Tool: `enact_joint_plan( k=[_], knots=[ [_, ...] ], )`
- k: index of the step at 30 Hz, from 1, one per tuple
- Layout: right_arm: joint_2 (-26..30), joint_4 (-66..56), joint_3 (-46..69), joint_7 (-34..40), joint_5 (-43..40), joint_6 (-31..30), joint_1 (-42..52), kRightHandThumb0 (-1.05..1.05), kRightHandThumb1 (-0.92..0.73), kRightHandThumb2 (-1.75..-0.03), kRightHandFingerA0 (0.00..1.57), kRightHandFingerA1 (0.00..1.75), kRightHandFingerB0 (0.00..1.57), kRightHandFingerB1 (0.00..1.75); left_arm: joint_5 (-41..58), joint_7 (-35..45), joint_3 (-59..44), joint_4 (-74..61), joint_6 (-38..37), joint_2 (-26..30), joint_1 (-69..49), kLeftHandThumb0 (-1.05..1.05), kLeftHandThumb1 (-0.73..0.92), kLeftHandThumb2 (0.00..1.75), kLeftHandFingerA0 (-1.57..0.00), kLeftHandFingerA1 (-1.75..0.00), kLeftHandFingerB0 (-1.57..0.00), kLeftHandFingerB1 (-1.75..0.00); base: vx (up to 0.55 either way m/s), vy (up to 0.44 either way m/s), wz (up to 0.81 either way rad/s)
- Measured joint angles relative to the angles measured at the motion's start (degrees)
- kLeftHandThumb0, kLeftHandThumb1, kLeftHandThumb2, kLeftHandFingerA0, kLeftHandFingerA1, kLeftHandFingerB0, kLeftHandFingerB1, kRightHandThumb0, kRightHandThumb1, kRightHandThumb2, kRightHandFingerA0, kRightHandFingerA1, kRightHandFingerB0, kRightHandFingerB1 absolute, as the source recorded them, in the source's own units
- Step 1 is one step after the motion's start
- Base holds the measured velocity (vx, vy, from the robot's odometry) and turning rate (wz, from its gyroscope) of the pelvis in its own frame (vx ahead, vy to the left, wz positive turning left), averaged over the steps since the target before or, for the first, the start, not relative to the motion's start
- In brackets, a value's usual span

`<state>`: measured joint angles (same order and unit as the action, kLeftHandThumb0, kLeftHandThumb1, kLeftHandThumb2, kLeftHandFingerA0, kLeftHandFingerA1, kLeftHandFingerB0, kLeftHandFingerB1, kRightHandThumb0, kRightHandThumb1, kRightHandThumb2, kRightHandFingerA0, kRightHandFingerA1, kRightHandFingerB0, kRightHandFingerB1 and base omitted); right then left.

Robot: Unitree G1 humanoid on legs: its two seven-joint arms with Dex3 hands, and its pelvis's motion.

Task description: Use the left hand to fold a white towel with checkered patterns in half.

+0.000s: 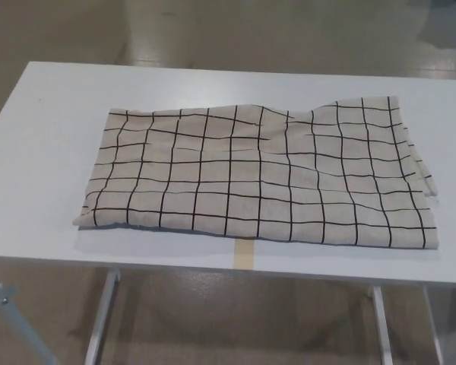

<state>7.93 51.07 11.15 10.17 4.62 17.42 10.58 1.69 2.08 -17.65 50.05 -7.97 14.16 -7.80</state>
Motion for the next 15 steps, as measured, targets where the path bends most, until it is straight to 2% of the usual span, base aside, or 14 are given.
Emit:
enact_joint_plan(
  k=[5,6,9,10,11,12,15],
  knots=[
    [-0.94,0.02,2.34,2.64,-0.59,5.3,-0.17,-0.38,-0.62,-0.59,0.38,0.39,0.25,0.29,1.82,-0.01,-3.53,-0.14,-2.53,0.01,0.51,-0.23,0.5,0.55,-0.25,-0.34,-0.23,-0.29,0.0,0.0,0.0],
    [-1.22,0.02,2.81,3.16,-0.7,6.45,-0.17,-0.29,-0.44,-0.93,0.28,0.57,0.1,0.48,2.07,0.0,-4.09,-0.21,-3.13,0.01,0.52,-0.28,0.48,0.55,-0.22,-0.33,-0.19,-0.28,0.0,0.0,0.0],
    [-1.79,-0.04,3.19,4.1,-0.76,8.83,-0.15,-0.29,-0.44,-0.93,0.28,0.57,0.1,0.48,2.59,0.14,-4.61,-0.56,-4.37,-0.03,0.46,-0.37,0.47,0.55,-0.15,-0.32,-0.13,-0.27,0.0,0.0,0.0],
    [-2.01,-0.12,3.24,4.42,-0.76,9.89,-0.07,-0.29,-0.44,-0.93,0.28,0.57,0.1,0.49,2.87,0.34,-4.69,-1.05,-4.97,-0.11,0.29,-0.45,0.32,0.72,-0.01,-0.32,-0.01,-0.27,0.0,0.0,0.0],
    [-2.17,-0.19,3.26,4.66,-0.76,10.89,0.01,-0.29,-0.44,-0.93,0.28,0.57,0.1,0.49,3.04,0.54,-4.7,-1.63,-5.54,-0.18,0.06,-0.45,0.32,0.72,-0.01,-0.32,-0.01,-0.27,0.0,0.0,0.0],
    [-2.23,-0.21,3.27,4.76,-0.77,11.4,0.02,-0.38,-0.62,-0.59,0.37,0.39,0.25,0.29,3.1,0.6,-4.62,-2.12,-5.83,-0.21,-0.16,-0.53,0.33,0.71,-0.03,-0.19,-0.02,-0.16,0.0,0.0,0.0],
    [-2.43,-0.21,3.32,5.16,-0.83,14.29,0.11,-0.39,-0.62,-0.59,0.36,0.39,0.24,0.29,3.08,0.89,-3.73,-5.56,-7.86,-0.27,-1.85,-0.56,0.35,0.73,0.0,-0.15,0.0,-0.13,0.0,0.0,0.0]
  ],
)
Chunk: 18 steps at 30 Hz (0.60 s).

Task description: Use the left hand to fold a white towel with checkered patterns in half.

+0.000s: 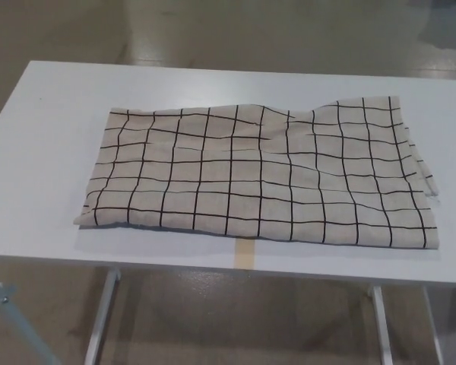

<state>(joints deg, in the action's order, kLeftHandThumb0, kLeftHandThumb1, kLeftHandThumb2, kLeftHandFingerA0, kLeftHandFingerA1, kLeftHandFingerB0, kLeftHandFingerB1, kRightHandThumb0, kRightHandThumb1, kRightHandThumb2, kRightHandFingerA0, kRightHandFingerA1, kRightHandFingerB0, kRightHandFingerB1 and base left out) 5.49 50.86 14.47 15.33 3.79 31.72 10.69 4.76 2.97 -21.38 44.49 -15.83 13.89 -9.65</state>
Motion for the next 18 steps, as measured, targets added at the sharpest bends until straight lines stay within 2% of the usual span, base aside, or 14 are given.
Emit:
enact_joint_plan(
  k=[4,5,6,11,18],
  knots=[
    [0.0,0.39,-0.06,0.28,-0.05,2.92,-0.07,-0.38,-0.62,-0.59,0.34,0.4,0.24,0.29,-0.6,0.21,2.16,-8.36,-4.47,0.07,-4.13,-0.58,0.36,0.75,0.0,-0.13,0.0,-0.11,0.0,0.0,0.0],
    [0.0,0.42,-0.06,0.28,-0.07,3.08,-0.07,-0.39,-0.62,-0.6,0.31,0.41,0.22,0.29,-0.68,0.25,2.34,-9.54,-5.03,0.08,-4.6,-0.59,0.37,0.75,0.0,-0.12,0.0,-0.1,0.0,0.0,0.0],
    [-0.01,0.44,-0.11,0.25,-0.11,3.43,-0.09,-0.38,-0.63,-0.59,0.31,0.41,0.22,0.29,-0.9,0.32,2.72,-12.11,-6.15,0.09,-5.69,-0.64,0.39,0.73,0.0,-0.06,0.0,-0.02,0.0,0.0,0.0],
    [-0.02,0.35,-0.31,-0.36,-0.33,3.86,-0.13,-0.39,-0.64,-0.6,0.29,0.41,0.2,0.28,-2.11,0.27,3.72,-22.07,-8.78,0.43,-8.39,-0.66,0.41,0.74,0.0,-0.03,0.0,0.0,0.0,0.0,0.0],
    [0.02,0.33,-0.69,-1.23,-0.34,3.87,-0.32,-0.41,-0.65,-0.6,0.28,0.39,0.19,0.28,-5.69,0.25,4.4,-39.71,-9.76,1.89,-9.93,-0.57,0.36,0.68,0.0,-0.04,0.0,0.0,0.0,0.0,0.0]
  ],
)
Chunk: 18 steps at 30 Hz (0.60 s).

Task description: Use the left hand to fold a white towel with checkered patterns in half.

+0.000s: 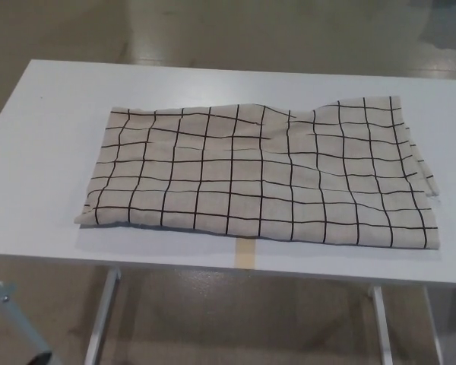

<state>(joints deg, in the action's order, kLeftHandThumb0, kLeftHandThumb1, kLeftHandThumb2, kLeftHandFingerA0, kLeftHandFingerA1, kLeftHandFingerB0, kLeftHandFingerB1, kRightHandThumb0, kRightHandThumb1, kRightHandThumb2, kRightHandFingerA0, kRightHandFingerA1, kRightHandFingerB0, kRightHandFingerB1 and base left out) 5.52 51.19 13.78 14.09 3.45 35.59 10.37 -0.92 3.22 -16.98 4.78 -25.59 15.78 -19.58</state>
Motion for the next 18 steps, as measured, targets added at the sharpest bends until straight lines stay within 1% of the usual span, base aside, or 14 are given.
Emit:
enact_joint_plan(
  k=[4,5,9,10,15,16,18],
  knots=[
    [0.08,0.0,-0.09,-0.42,-0.01,0.0,-0.04,-0.41,-0.65,-0.6,0.29,0.4,0.19,0.28,-3.09,-0.03,0.53,-7.35,0.06,1.74,0.66,-0.5,0.32,0.64,0.0,-0.02,0.0,0.0,0.0,0.0,0.0],
    [0.09,0.0,-0.13,-0.51,0.0,0.0,-0.05,-0.41,-0.65,-0.6,0.29,0.4,0.19,0.28,-4.17,-0.03,0.72,-9.31,0.14,2.23,1.08,-0.43,0.29,0.62,0.0,-0.04,0.0,-0.03,0.0,0.0,0.0],
    [0.15,0.0,-0.23,-0.54,0.04,0.0,-0.05,-0.41,-0.64,-0.6,0.29,0.4,0.19,0.28,-7.96,-0.05,2.16,-13.2,1.28,3.81,3.91,-0.38,0.28,0.6,0.0,-0.05,0.0,-0.05,0.0,0.0,0.0],
    [0.17,0.0,-0.26,-0.54,0.05,0.0,-0.06,-0.41,-0.64,-0.6,0.29,0.4,0.19,0.28,-8.56,-0.05,2.49,-13.61,1.51,4.01,4.53,-0.31,0.26,0.59,0.0,-0.07,0.0,-0.08,0.0,0.0,0.0],
    [0.26,0.02,-0.57,-0.55,0.09,0.0,-0.06,-0.41,-0.64,-0.6,0.31,0.41,0.18,0.29,-13.32,-0.05,5.19,-14.2,3.51,5.86,9.7,-0.29,0.26,0.59,0.0,-0.07,-0.03,-0.11,0.0,0.0,0.0],
    [0.27,0.03,-0.62,-0.54,0.09,0.0,-0.04,-0.42,-0.64,-0.6,0.31,0.41,0.19,0.29,-14.04,-0.06,5.69,-14.1,3.83,6.05,10.49,-0.28,0.27,0.61,0.0,-0.11,-0.02,-0.16,0.0,0.0,0.0],
    [0.28,0.04,-0.74,-0.53,0.11,0.01,0.0,-0.41,-0.64,-0.6,0.32,0.42,0.19,0.29,-16.25,-0.13,7.49,-13.3,4.88,6.39,13.33,-0.29,0.27,0.63,0.0,-0.13,-0.01,-0.18,0.0,0.0,0.0]
  ],
)
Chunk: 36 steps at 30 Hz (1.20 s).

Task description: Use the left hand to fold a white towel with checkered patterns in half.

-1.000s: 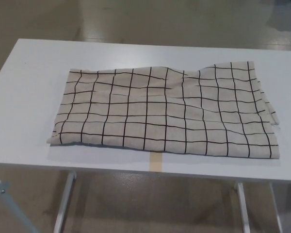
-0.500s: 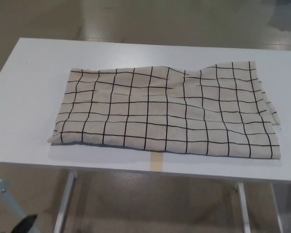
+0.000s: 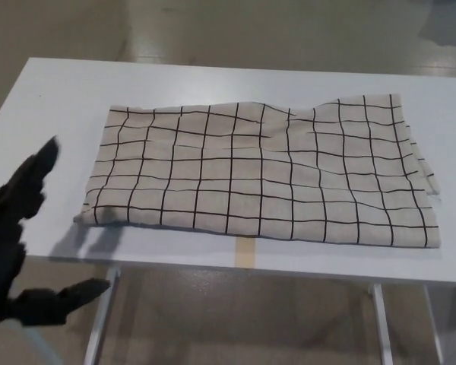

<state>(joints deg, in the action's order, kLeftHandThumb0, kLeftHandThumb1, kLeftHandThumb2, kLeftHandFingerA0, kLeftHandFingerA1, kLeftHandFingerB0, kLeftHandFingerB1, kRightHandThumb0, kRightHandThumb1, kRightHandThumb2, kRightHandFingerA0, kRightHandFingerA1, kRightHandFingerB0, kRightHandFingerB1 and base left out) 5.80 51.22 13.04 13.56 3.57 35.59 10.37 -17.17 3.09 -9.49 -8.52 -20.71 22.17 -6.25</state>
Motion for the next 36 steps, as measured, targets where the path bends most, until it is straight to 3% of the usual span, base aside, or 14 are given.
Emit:
enact_joint_plan(
  k=[2,3,4,11,12,13,14,15,16,22,23,25,26,36],
  knots=[
    [0.01,0.0,-0.06,0.01,0.01,0.0,0.08,-0.41,-0.64,-0.59,0.34,0.43,0.2,0.29,-1.63,-0.1,1.48,1.07,0.79,0.31,2.24,-0.29,0.41,0.53,0.0,-0.13,0.0,-0.24,0.0,0.0,0.0],
    [0.01,-0.01,-0.09,0.01,0.02,0.0,0.11,-0.41,-0.64,-0.59,0.34,0.43,0.2,0.29,-2.19,-0.13,2.05,1.6,1.04,0.47,3.04,-0.29,0.41,0.53,0.0,-0.13,0.0,-0.24,0.0,0.0,0.0],
    [0.02,-0.04,-0.22,0.02,0.04,0.0,0.17,-0.41,-0.64,-0.59,0.34,0.44,0.2,0.3,-3.57,-0.24,3.41,3.02,1.77,0.86,5.04,-0.34,0.28,0.66,0.0,-0.15,0.0,-0.22,0.0,0.0,0.0],
    [0.09,-0.25,-0.57,0.04,0.15,0.04,0.45,-0.43,-0.64,-0.59,0.36,0.47,0.22,0.31,-10.47,-1.09,10.21,12.87,5.35,2.31,14.76,-0.39,0.28,0.66,0.0,-0.11,0.0,-0.23,0.0,0.0,0.0],
    [0.09,-0.26,-0.57,0.04,0.14,0.06,0.5,-0.43,-0.64,-0.59,0.36,0.47,0.22,0.32,-11.02,-1.24,10.87,13.96,5.57,2.44,15.68,-0.26,0.45,0.57,0.0,-0.06,0.0,-0.24,0.0,0.0,0.0],
    [0.1,-0.27,-0.59,0.03,0.14,0.08,0.51,-0.43,-0.64,-0.59,0.36,0.47,0.22,0.32,-11.71,-1.43,11.71,15.59,5.93,2.68,16.94,-0.26,0.45,0.57,0.0,-0.06,0.0,-0.24,0.0,0.0,0.0],
    [0.1,-0.29,-0.6,0.01,0.14,0.12,0.49,-0.43,-0.64,-0.59,0.36,0.48,0.23,0.33,-12.69,-1.71,12.86,17.76,6.36,3.15,18.54,-0.13,0.43,0.73,0.0,-0.15,0.0,-0.29,0.0,0.0,0.0],
    [0.1,-0.3,-0.6,0.0,0.12,0.15,0.5,-0.43,-0.64,-0.59,0.36,0.48,0.23,0.33,-13.48,-1.94,13.71,19.37,6.67,3.48,19.75,-0.13,0.43,0.73,0.0,-0.15,0.0,-0.29,0.0,0.0,0.0],
    [0.11,-0.32,-0.59,-0.02,0.09,0.2,0.51,-0.43,-0.64,-0.59,0.37,0.49,0.23,0.34,-14.9,-2.43,15.29,22.28,7.24,4.05,21.98,0.07,0.61,0.88,0.0,-0.06,0.0,-0.22,0.0,0.0,0.0],
    [0.13,-0.44,-0.57,-0.48,-0.14,0.44,0.42,-0.42,-0.64,-0.59,0.37,0.51,0.24,0.34,-20.92,-5.48,22.33,35.08,9.14,6.09,31.15,0.07,0.65,0.89,0.0,-0.04,0.0,-0.21,0.0,0.0,0.0],
    [0.13,-0.48,-0.57,-0.58,-0.16,0.5,0.42,-0.41,-0.65,-0.59,0.37,0.52,0.24,0.34,-21.66,-6.02,23.26,36.65,9.37,6.28,32.19,0.04,0.72,0.74,0.0,-0.17,-0.02,-0.25,0.0,0.0,0.0],
    [0.14,-0.59,-0.57,-0.71,-0.19,0.64,0.47,-0.41,-0.65,-0.59,0.37,0.52,0.24,0.34,-22.92,-7.02,24.82,39.16,9.77,6.49,33.69,0.04,0.72,0.74,0.0,-0.17,-0.02,-0.25,0.0,0.0,0.0],
    [0.14,-0.71,-0.57,-0.81,-0.21,0.76,0.51,-0.41,-0.65,-0.59,0.38,0.52,0.25,0.34,-23.84,-7.91,25.78,40.79,10.05,6.55,34.49,0.04,0.64,0.88,0.0,-0.09,-0.01,-0.24,0.0,0.0,0.0],
    [0.19,-1.83,-0.6,-1.35,-0.41,1.71,2.2,-0.41,-0.65,-0.59,0.39,0.54,0.25,0.35,-29.16,-15.35,32.56,50.49,11.88,6.59,38.47,-0.03,0.61,0.85,0.0,-0.08,0.0,-0.23,0.0,0.0,0.0]
  ],
)
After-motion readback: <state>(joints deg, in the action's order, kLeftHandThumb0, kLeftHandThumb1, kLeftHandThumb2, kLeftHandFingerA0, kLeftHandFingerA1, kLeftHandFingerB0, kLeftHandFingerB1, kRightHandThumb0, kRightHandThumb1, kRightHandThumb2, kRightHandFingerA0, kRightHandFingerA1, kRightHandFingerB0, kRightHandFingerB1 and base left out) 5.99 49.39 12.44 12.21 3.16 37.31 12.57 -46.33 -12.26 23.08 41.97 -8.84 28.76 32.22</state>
